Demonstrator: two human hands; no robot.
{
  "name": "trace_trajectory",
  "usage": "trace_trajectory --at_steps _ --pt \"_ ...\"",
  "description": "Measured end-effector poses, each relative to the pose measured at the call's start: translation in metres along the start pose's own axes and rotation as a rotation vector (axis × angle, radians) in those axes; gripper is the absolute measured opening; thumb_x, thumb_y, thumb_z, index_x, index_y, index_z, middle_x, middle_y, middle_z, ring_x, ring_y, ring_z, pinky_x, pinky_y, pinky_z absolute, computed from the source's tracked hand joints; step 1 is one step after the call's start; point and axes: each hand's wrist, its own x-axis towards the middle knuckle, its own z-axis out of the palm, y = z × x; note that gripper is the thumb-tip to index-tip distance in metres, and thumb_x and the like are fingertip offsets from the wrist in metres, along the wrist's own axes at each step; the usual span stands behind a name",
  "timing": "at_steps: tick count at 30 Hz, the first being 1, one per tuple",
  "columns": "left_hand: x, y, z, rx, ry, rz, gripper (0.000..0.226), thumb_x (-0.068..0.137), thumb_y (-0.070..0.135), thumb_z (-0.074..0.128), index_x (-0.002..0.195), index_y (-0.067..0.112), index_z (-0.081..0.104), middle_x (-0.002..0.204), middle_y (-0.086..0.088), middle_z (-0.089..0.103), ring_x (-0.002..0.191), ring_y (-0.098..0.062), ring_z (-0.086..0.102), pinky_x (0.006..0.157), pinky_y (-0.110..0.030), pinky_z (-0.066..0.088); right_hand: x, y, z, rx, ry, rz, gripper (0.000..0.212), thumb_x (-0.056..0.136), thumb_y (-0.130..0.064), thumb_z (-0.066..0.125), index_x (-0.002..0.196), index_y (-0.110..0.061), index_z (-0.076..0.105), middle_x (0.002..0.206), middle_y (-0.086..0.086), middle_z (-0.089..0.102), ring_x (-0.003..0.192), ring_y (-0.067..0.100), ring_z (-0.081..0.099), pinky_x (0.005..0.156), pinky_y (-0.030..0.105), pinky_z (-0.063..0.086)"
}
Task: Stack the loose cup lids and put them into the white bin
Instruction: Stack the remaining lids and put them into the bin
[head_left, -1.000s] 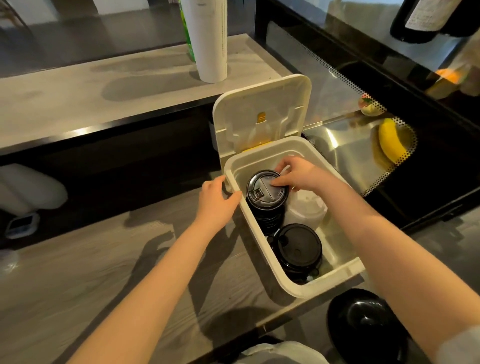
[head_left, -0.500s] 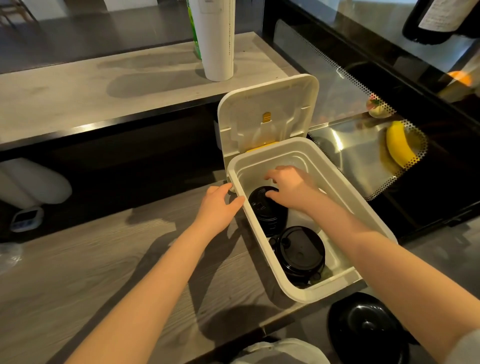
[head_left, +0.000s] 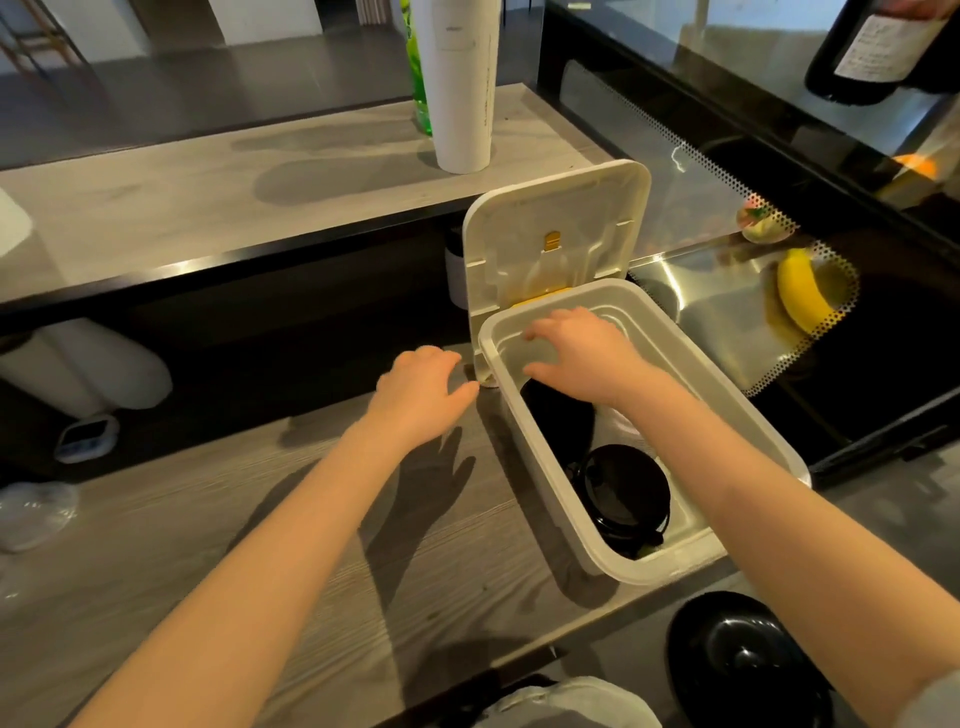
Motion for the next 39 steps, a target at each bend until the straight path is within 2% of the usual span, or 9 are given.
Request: trace_trajectory --at_steps 3,7,15,20,23,29,32,34,39 --pt "-0.013 -0.025 -0.025 0.154 0.004 0.018 0.053 0.093 0.043 0.049 0.139 0.017 0.042 0.138 -0.005 0.046 0.126 -0.025 0.042 0.1 -0.043 0.042 0.002 -0.038 -0.011 0.036 0.049 -0.071 0.046 0.091 -0.038 0.055 0.133 -0.02 0.05 0.13 0.003 0.053 0.123 0.025 0.045 0.094 0.038 0.041" --pt "-0.046 -0.072 -0.048 0.204 0.037 -0.041 0.051 0.091 0.043 0.051 0.135 0.018 0.046 0.135 -0.004 0.047 0.125 -0.024 0.043 0.099 -0.043 0.042 0.006 -0.102 0.001 0.037 0.047 -0.158 0.047 0.092 -0.038 0.055 0.135 -0.02 0.048 0.132 0.003 0.053 0.121 0.023 0.048 0.097 0.038 0.044" --pt "-0.129 -0.212 -0.049 0.104 -0.043 -0.233 0.049 0.091 0.038 0.054 0.132 0.012 0.049 0.136 -0.01 0.048 0.125 -0.028 0.043 0.104 -0.039 0.038 0.02 -0.248 0.055 0.131 -0.125 -0.226 0.044 0.091 -0.038 0.056 0.13 -0.02 0.051 0.125 0.002 0.057 0.114 0.022 0.054 0.089 0.037 0.048" --pt "-0.181 -0.304 -0.046 0.019 -0.03 -0.4 0.047 0.092 0.036 0.054 0.131 0.01 0.05 0.133 -0.011 0.048 0.118 -0.028 0.049 0.098 -0.036 0.042 0.034 -0.344 0.097 0.171 -0.264 -0.219 0.042 0.091 -0.037 0.056 0.13 -0.021 0.052 0.124 0.001 0.059 0.108 0.021 0.057 0.086 0.035 0.048" --pt "-0.21 -0.359 -0.045 -0.036 -0.008 -0.487 0.05 0.093 0.033 0.053 0.136 0.009 0.044 0.139 -0.011 0.042 0.127 -0.027 0.04 0.104 -0.034 0.035 0.047 -0.393 0.123 0.193 -0.339 -0.211 0.041 0.091 -0.037 0.057 0.129 -0.022 0.052 0.127 0.002 0.057 0.109 0.021 0.055 0.087 0.034 0.047" --pt "-0.242 -0.451 -0.049 -0.044 -0.001 -0.693 0.061 0.088 0.039 0.058 0.14 0.015 0.035 0.146 -0.008 0.03 0.133 -0.029 0.03 0.108 -0.037 0.033 0.083 -0.472 0.163 0.147 -0.435 -0.232 0.051 0.092 -0.029 0.057 0.139 -0.019 0.042 0.142 0.005 0.044 0.127 0.024 0.045 0.102 0.035 0.04" --pt "-0.244 -0.476 -0.051 -0.193 0.008 -0.715 0.071 0.086 0.039 0.062 0.143 0.014 0.029 0.15 -0.009 0.024 0.136 -0.03 0.029 0.107 -0.037 0.034 0.102 -0.502 0.177 0.113 -0.401 -0.281 0.06 0.091 -0.023 0.058 0.144 -0.016 0.033 0.148 0.007 0.037 0.133 0.026 0.039 0.106 0.036 0.036" --pt "-0.241 -0.485 -0.05 -0.329 0.031 -0.744 0.075 0.086 0.037 0.063 0.146 0.012 0.025 0.151 -0.011 0.025 0.136 -0.03 0.031 0.108 -0.038 0.034 0.115 -0.516 0.183 0.066 -0.411 -0.325 0.066 0.091 -0.016 0.055 0.148 -0.017 0.023 0.156 0.008 0.022 0.14 0.028 0.028 0.11 0.037 0.031" --pt "-0.234 -0.501 -0.04 -0.403 -0.006 -0.831 0.06 0.087 0.034 0.062 0.137 0.011 0.037 0.141 -0.015 0.036 0.127 -0.033 0.042 0.103 -0.039 0.039 0.141 -0.542 0.191 -0.237 -0.383 -0.456 0.08 0.089 -0.001 0.048 0.152 -0.027 0.005 0.16 0.002 -0.006 0.145 0.028 0.01 0.109 0.043 0.032"
